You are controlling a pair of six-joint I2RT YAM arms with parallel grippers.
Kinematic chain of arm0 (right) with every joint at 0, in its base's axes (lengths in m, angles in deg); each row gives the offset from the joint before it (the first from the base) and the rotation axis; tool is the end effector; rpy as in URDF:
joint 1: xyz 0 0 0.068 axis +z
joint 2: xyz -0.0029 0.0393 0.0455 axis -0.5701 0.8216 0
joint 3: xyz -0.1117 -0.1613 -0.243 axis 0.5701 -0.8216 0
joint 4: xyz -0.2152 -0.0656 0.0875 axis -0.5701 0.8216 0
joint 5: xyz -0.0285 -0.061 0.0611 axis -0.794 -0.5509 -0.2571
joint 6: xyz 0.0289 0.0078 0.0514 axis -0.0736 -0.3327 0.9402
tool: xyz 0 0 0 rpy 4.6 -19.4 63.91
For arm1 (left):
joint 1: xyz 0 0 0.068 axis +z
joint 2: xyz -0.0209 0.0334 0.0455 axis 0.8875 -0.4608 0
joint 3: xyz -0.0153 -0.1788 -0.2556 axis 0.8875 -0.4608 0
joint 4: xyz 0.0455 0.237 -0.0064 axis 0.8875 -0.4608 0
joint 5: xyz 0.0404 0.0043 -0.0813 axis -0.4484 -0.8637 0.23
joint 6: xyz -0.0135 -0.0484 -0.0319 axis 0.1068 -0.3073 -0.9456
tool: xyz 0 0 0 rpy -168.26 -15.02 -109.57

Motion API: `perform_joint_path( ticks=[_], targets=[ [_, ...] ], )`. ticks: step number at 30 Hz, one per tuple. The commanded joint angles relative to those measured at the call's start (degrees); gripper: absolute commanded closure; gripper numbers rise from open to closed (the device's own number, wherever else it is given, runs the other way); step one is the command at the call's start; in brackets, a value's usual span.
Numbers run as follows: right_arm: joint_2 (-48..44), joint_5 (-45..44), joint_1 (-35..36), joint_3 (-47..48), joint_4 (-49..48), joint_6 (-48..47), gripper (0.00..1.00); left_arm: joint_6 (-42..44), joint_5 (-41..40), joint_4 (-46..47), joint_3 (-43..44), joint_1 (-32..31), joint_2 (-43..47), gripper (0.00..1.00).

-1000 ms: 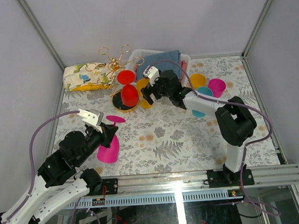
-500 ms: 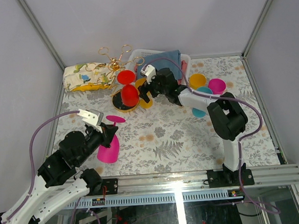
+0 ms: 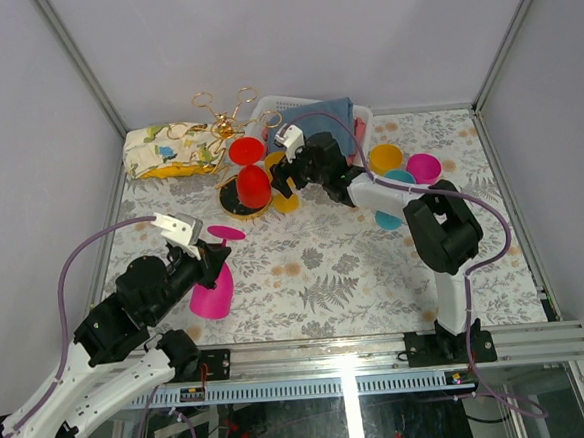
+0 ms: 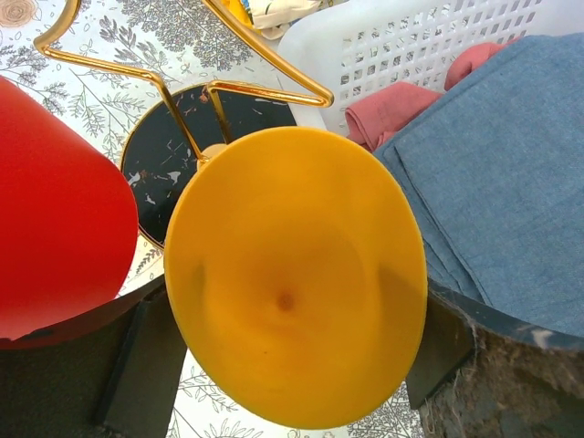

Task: Place the wine glass upside down on the wine glass rack
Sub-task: Pick up the wine glass at the center of the board.

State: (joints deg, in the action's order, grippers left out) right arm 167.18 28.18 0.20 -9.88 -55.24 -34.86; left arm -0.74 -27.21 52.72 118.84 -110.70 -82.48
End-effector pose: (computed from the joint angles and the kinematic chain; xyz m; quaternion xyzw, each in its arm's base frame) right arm 0.3827 0.2812 0.2811 -0.3548 0.7175 0.2446 0.5472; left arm 0.0395 -0.0287 0.3478 0.1972 0.7619 -0.2077 0.5809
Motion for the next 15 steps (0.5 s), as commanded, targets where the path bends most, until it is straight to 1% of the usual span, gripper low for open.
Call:
perform_joint_path(
  ticks=[1,7,15],
  targets=[
    [-4.0,0.8,-0.6,-1.3,-5.2,0.7,0.16,0.2,-0.9,1.8,-0.5,0.4,-0.4,1.00],
    [-8.7,-0.2,-0.6,-6.7,-5.6,0.1,0.17,0.2,-0.9,1.8,-0.5,0.3,0.0,1.00],
    [-20.9,-6.0,-0.6,-18.5,-5.8,-0.7,0.16,0.2,-0.6,1.8,-0.5,0.3,-0.1,1.00]
  ],
)
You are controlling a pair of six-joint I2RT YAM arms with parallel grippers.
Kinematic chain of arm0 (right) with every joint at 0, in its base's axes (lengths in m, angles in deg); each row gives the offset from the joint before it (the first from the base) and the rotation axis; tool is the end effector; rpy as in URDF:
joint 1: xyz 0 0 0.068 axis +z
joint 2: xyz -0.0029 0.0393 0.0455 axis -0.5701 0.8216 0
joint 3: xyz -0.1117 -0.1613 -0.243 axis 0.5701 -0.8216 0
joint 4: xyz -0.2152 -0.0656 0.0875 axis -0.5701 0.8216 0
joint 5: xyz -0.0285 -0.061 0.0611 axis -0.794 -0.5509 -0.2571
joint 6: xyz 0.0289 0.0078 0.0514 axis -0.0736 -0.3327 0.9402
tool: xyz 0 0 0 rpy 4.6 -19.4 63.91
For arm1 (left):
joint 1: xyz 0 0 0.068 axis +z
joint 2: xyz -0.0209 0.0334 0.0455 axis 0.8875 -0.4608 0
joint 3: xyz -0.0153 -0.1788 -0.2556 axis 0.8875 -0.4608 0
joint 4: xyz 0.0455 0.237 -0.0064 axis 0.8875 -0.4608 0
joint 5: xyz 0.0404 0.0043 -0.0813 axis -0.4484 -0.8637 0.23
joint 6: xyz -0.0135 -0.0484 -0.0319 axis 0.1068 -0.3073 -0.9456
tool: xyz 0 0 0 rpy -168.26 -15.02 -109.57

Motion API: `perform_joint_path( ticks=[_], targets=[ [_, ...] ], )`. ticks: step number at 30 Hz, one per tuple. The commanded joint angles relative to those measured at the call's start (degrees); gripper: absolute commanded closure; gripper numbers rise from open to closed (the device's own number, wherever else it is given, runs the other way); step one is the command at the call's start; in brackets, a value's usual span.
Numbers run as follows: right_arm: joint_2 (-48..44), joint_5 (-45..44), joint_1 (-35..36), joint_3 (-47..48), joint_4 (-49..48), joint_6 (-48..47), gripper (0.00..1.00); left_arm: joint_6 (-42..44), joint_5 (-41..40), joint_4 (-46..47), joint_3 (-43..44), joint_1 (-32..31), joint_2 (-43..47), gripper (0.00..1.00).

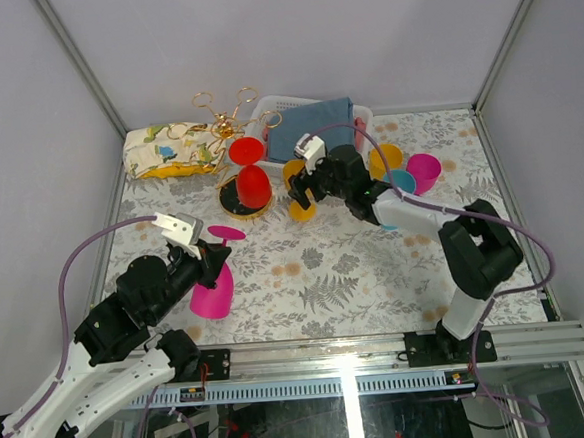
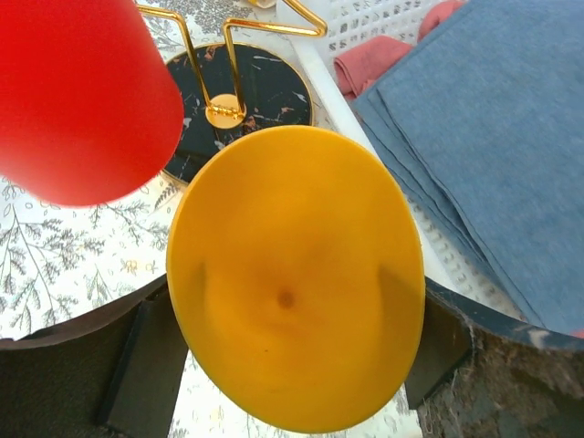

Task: Place the wine glass upside down on the wine glass rack
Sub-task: Pick up the wine glass at the center of the board, then place the wine glass at the center of the board.

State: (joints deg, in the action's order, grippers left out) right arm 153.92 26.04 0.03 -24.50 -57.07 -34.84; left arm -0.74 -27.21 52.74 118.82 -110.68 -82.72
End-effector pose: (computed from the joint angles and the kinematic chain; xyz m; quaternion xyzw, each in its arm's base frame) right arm 0.3284 0.2398 0.2980 -0.3434 0.7213 0.2303 0.5557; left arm 0.0402 -0.0295 0.3476 0.1977 0.7631 -0.2067 0.5796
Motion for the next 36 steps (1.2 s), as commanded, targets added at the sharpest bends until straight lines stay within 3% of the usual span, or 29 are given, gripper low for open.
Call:
perform_joint_path(
  ticks=[1,9,16,24,36],
  targets=[
    [-9.2,-5.4,-0.5,-5.5,-4.0,-0.8,0.16,0.2,-0.6,1.8,-0.4,0.3,0.3,1.00],
    [-20.2,-20.3,-0.4,-18.3,-3.9,-3.0,0.13,0.2,-0.7,1.8,-0.5,0.3,0.6,1.00],
    [-23.9,-28.7,-0.9,-22.7,-3.8,-1.5,0.10,0.1,-0.8,1.8,-0.5,0.3,1.1,1.00],
    [-22.9,-28.9,-0.9,-26.0,-4.9,3.2,0.00,0.0,-0.9,1.8,-0.5,0.3,1.4,1.00],
    [-30.8,-25.4,-0.9,-23.6,4.2,2.4,0.01,0.1,-1.0,1.9,-0.5,0.3,1.2,1.00]
  ],
)
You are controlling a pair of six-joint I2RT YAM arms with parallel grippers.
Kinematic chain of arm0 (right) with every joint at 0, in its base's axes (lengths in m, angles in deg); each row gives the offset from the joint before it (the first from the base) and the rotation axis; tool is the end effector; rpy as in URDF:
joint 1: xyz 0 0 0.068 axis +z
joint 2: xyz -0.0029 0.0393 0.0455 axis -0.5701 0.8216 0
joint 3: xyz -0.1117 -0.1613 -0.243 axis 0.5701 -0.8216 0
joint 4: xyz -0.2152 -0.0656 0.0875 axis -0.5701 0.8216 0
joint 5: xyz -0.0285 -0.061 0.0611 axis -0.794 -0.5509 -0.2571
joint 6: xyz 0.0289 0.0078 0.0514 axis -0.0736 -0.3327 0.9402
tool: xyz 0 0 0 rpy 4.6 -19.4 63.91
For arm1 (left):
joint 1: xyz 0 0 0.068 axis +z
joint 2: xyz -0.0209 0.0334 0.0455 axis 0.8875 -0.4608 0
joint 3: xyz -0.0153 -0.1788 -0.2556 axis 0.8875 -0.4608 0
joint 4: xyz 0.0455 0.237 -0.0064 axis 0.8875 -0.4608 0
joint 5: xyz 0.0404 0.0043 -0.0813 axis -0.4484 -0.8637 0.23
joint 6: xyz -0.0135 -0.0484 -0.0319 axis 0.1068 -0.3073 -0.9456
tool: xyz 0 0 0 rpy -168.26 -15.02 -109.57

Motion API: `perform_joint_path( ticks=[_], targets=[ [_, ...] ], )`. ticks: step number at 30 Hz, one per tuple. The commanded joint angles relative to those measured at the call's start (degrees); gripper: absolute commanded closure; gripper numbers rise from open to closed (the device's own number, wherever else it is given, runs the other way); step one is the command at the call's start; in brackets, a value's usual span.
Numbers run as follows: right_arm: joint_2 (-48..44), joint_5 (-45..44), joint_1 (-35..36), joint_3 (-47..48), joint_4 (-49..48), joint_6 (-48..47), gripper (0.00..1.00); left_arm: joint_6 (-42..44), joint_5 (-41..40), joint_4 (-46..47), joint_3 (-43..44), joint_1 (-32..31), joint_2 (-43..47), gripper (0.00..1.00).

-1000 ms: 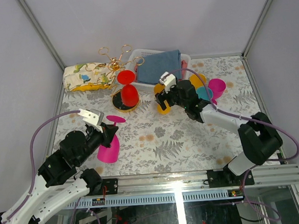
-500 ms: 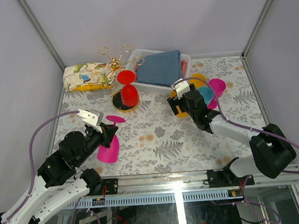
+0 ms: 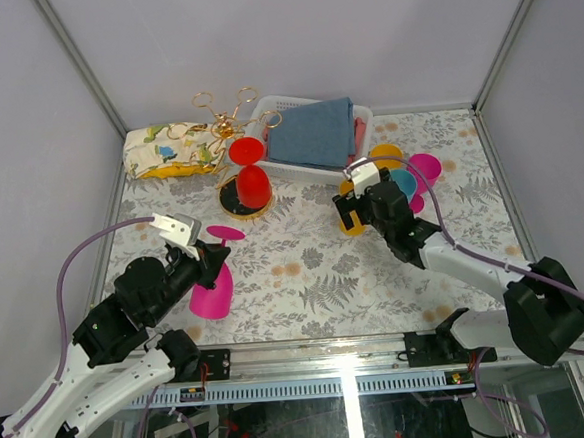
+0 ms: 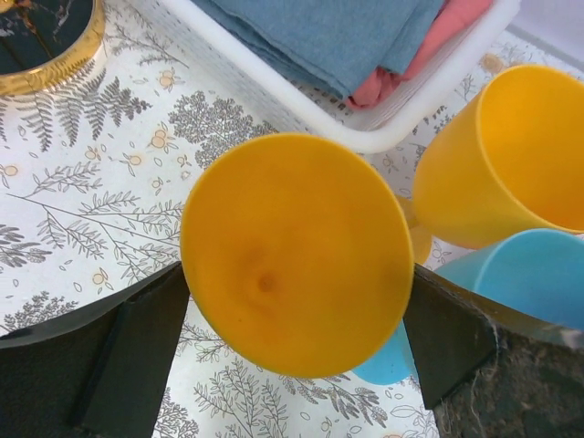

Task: Place the wine glass upside down on the wine glass rack
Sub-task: Place the wine glass at the center of the board, then move the wine rack to the center of the board.

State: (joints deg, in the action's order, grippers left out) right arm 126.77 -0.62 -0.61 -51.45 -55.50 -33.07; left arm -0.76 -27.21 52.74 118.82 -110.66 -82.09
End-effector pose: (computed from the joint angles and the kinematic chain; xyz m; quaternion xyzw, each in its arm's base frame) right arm 0.2235 0.1389 0.2898 -0.2003 0.7800 0.0524 0.5905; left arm 0.0385 -0.0275 0.3479 0.1958 0.7602 -0.2091 0.5832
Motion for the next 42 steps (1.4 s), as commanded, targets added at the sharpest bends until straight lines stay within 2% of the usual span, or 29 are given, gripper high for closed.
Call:
perform_joint_path(
  ticks=[1,6,11,18,21,23,26,30,37,42],
  targets=[
    [-4.3,1.4,-0.3,3.9,4.0,0.7,0.01,0.1,-1.0,1.9,-0.5,0.3,0.5,1.00],
    [-8.3,1.1,-0.3,5.0,8.4,1.0,0.01,0.1,-1.0,1.9,-0.5,0.3,0.7,1.00],
    [-10.2,-0.2,-0.3,10.1,16.1,2.3,0.01,0.1,-0.9,1.9,-0.5,0.3,0.6,1.00],
    [-7.3,-2.2,-0.3,22.4,27.0,8.1,0.01,0.1,-0.9,1.9,-0.5,0.3,1.0,1.00],
    [-4.7,-1.7,-0.3,29.9,30.6,13.7,0.01,0.1,-0.7,1.9,-0.4,0.3,1.0,1.00],
    [-1.5,1.2,-0.1,36.4,32.8,17.5,0.00,0.1,-0.4,1.9,-0.5,0.3,1.1,1.00],
    [4.4,0.4,1.5,45.6,34.5,20.6,0.01,0.1,-0.1,1.8,-0.5,0.3,1.4,1.00],
    [12.5,-4.0,5.3,57.7,33.5,21.5,0.01,0.1,0.0,1.8,-0.5,0.3,1.2,1.00],
    [28.9,-3.0,9.8,81.1,34.6,22.1,0.03,0.1,0.4,1.8,-0.5,0.3,1.2,1.00],
    [46.6,-2.3,13.0,107.9,46.2,19.8,0.05,0.1,0.7,1.7,-0.6,0.2,1.0,1.00]
  ],
)
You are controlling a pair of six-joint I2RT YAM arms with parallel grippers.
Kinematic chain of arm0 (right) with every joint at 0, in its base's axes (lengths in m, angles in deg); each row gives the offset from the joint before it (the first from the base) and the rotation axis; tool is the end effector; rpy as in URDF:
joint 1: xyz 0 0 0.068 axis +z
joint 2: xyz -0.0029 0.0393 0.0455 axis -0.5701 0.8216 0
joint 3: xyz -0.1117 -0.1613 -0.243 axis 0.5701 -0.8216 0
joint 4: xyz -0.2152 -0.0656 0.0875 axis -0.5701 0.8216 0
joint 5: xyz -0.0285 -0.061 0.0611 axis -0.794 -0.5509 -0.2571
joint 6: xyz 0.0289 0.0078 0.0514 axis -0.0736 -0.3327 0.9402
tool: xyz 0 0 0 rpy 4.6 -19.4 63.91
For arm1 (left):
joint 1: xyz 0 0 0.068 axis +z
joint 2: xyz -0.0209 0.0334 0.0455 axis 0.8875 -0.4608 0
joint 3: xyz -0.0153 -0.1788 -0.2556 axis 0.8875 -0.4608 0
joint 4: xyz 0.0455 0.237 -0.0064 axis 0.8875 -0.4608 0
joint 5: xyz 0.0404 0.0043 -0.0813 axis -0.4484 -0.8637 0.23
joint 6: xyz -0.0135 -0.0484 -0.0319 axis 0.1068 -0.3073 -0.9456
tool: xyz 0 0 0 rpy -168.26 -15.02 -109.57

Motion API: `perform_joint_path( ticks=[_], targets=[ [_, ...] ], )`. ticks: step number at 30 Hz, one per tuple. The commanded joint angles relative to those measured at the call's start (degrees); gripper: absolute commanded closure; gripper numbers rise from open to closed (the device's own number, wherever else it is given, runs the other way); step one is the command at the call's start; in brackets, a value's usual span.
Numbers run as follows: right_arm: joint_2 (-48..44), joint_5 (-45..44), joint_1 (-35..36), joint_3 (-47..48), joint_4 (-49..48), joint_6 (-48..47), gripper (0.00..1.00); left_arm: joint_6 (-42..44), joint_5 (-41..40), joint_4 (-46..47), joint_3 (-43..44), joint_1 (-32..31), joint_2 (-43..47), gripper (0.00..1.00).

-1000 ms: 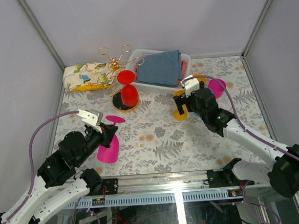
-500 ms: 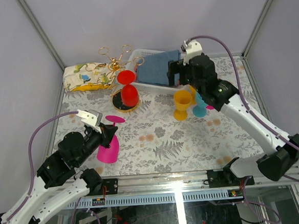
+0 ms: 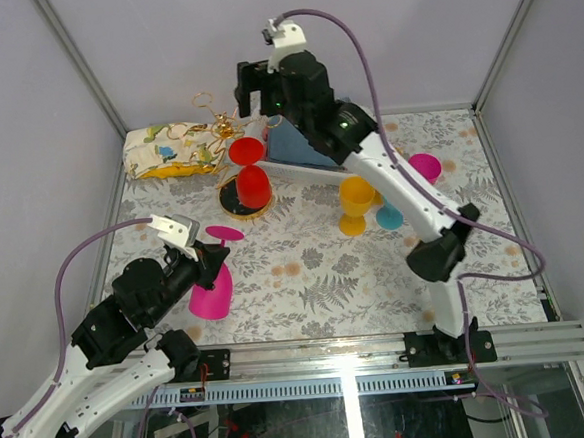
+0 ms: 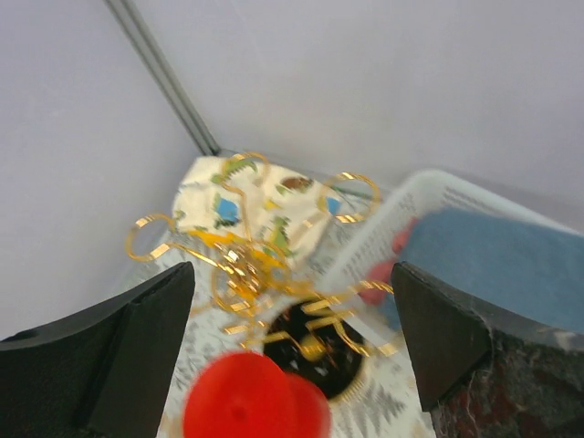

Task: Place the wine glass upside down on the wine glass rack
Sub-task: Move the wine rack to the center of the board.

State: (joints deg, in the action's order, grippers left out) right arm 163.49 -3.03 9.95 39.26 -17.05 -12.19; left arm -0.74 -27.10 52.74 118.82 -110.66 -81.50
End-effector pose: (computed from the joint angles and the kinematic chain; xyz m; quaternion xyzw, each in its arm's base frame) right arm 0.3183 0.2978 0.5220 -0.0812 0.7159 0.2577 0.6438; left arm 0.0369 -0.0258 0.3481 0.1950 0.7572 -0.2119 0.5863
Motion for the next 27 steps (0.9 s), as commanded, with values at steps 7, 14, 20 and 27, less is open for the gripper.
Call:
perform_joint_path(
  ticks=[7,14,20,27],
  targets=[
    [11.8,-2.2,4.0,10.7,-5.5,-1.3,0.09,0.2,0.8,1.7,-0.6,0.3,0.7,1.00],
    [18.3,-2.2,6.1,17.5,-7.7,-4.8,0.08,0.3,1.0,1.7,-0.5,0.3,0.8,1.00],
    [19.2,-5.8,6.2,15.1,-11.0,-6.0,0.10,0.2,1.1,1.7,-0.6,0.2,1.1,1.00],
    [22.5,-9.8,6.1,16.6,-13.6,-10.7,0.17,0.3,1.4,1.7,-0.7,0.3,1.2,1.00]
  ],
)
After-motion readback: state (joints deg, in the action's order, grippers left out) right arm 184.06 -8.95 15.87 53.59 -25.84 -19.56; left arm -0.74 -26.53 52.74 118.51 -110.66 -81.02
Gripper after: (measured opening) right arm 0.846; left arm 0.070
